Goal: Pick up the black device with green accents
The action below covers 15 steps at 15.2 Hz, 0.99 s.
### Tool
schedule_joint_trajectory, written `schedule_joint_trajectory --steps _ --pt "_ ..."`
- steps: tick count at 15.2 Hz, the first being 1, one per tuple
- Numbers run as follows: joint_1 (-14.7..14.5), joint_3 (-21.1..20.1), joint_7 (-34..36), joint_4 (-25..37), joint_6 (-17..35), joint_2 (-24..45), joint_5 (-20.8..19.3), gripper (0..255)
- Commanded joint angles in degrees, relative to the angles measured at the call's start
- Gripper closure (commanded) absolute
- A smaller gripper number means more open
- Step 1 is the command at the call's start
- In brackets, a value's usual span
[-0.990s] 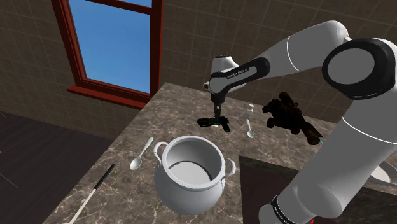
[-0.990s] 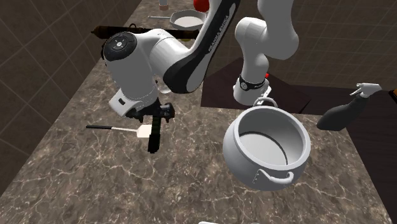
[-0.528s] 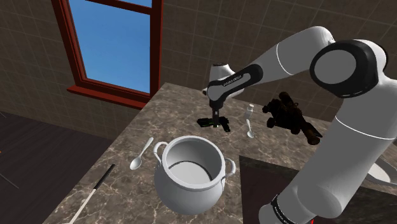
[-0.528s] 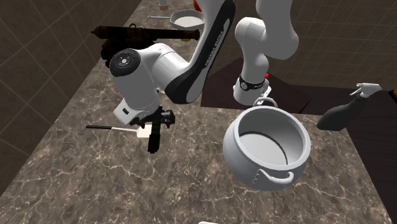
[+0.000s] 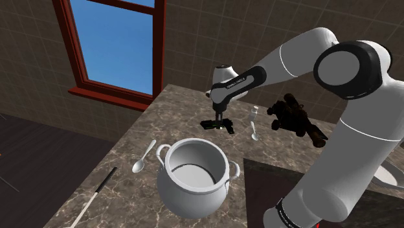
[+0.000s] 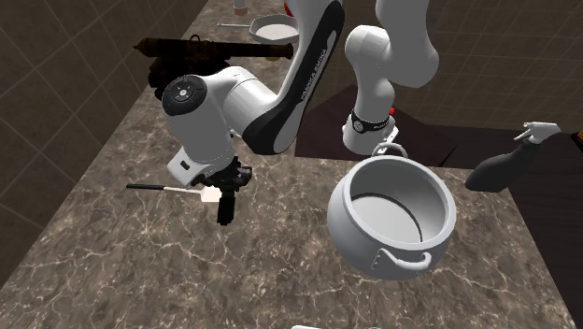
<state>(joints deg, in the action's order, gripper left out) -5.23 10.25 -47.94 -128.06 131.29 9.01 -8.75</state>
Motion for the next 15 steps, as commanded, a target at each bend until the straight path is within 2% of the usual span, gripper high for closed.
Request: schedule_joint_trajectory --steps 1,3,15 --pt "0.0 0.0 0.0 0.0 0.0 0.1 0.0 255" --pt "0.0 0.0 0.0 -0.1 -0.1 0.0 0.0 255" --pt "-0.3 0.0 -0.6 3.0 -8.9 -5.9 -0.2 255"
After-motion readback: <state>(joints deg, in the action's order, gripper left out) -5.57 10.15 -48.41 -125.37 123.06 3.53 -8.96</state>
